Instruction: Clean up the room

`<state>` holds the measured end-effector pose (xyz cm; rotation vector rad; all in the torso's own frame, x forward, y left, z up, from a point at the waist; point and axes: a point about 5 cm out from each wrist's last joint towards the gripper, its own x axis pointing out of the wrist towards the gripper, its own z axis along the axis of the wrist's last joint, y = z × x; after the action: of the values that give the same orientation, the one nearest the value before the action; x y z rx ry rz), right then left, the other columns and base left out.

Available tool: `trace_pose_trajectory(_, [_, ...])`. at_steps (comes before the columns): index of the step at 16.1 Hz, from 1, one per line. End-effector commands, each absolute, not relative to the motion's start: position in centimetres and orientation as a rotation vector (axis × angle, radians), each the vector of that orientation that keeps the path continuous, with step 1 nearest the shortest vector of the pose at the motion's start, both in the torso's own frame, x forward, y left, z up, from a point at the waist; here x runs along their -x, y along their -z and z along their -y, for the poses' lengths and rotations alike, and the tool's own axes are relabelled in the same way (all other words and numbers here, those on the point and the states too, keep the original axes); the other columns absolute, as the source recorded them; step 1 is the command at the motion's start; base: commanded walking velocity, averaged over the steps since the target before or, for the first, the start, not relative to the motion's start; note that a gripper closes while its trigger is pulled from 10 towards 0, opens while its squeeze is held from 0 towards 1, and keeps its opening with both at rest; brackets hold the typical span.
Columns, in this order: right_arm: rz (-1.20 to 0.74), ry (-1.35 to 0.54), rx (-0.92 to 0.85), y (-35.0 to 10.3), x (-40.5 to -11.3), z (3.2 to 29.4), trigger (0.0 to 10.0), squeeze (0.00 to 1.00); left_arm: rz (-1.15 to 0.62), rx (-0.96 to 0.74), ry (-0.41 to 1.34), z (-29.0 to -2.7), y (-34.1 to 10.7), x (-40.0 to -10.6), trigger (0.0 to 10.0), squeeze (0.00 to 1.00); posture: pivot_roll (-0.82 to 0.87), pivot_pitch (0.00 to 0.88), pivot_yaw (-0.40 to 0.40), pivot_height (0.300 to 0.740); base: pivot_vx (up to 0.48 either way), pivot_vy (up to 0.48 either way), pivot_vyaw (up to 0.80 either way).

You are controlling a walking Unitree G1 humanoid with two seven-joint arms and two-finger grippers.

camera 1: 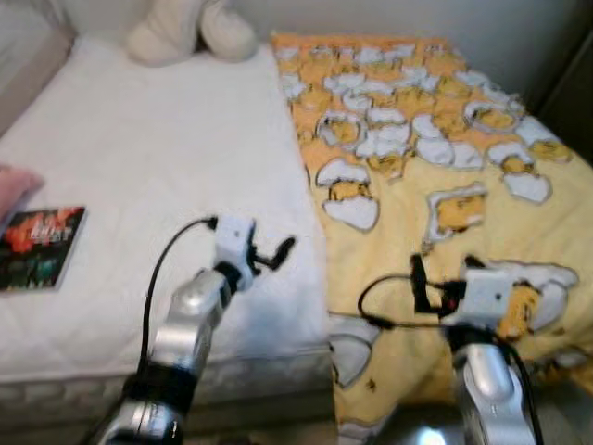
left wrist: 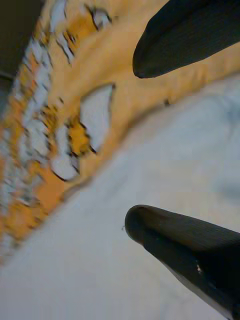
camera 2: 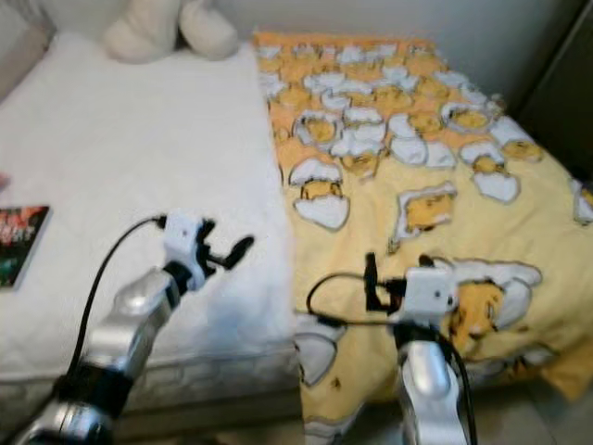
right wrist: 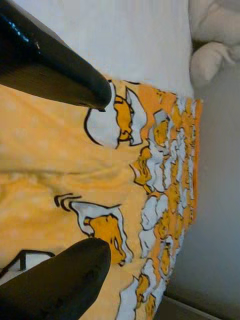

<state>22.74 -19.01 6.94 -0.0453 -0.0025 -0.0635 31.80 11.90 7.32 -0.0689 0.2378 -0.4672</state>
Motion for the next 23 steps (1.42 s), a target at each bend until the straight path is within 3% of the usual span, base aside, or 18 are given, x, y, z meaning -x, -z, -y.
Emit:
trace_pose_trajectory(1, [-0.021, 0.099, 0.055, -6.7, -21.5, 20.2, 10.0, 0.04, -0.317, 0.139, 0.493, -10.1, -6.2, -32.2, 10.0, 0.00, 0.00, 0.066, -0.036, 0.740, 0.000, 0.000, 0.00])
trace_pose_trajectory(6, [-0.051, 0.116, 0.060, -7.0, -18.5, 20.6, 10.0, 0.04, -0.393, 0.279, 0.515, -8.4, -5.5, -33.1, 10.0, 0.00, -0.09, 0.148, -0.046, 0.740, 0.000, 0.000, 0.00])
trace_pose_trajectory(10, [-0.117, 0.164, 0.086, -7.4, -14.3, 21.4, 10.0, 0.04, -0.434, 0.252, 0.465, -7.2, -5.0, -33.4, 10.0, 0.00, -0.20, 0.228, -0.034, 0.740, 0.000, 0.000, 0.00])
trace_pose_trajectory(14, [-0.188, 0.157, 0.071, -7.6, -11.2, 20.2, 10.0, 0.05, -0.422, 0.286, 0.448, -6.7, -5.5, -33.9, 10.0, 0.00, -0.24, 0.323, -0.028, 0.740, 0.000, 0.000, 0.00])
trace_pose_trajectory(20, [-0.204, 0.140, 0.023, -7.9, -10.2, 18.2, 10.0, 0.05, -0.294, 0.246, 0.669, -3.1, -7.3, -33.6, 10.0, 0.00, -0.24, 0.353, 0.014, 0.740, 0.000, 0.000, 0.00])
trace_pose_trajectory(23, [-0.215, 0.123, 0.011, -7.7, -10.4, 17.8, 10.0, 0.05, -0.314, 0.235, 0.740, -1.9, -6.8, -32.7, 10.0, 0.00, -0.23, 0.354, 0.017, 0.740, 0.000, 0.000, 0.00])
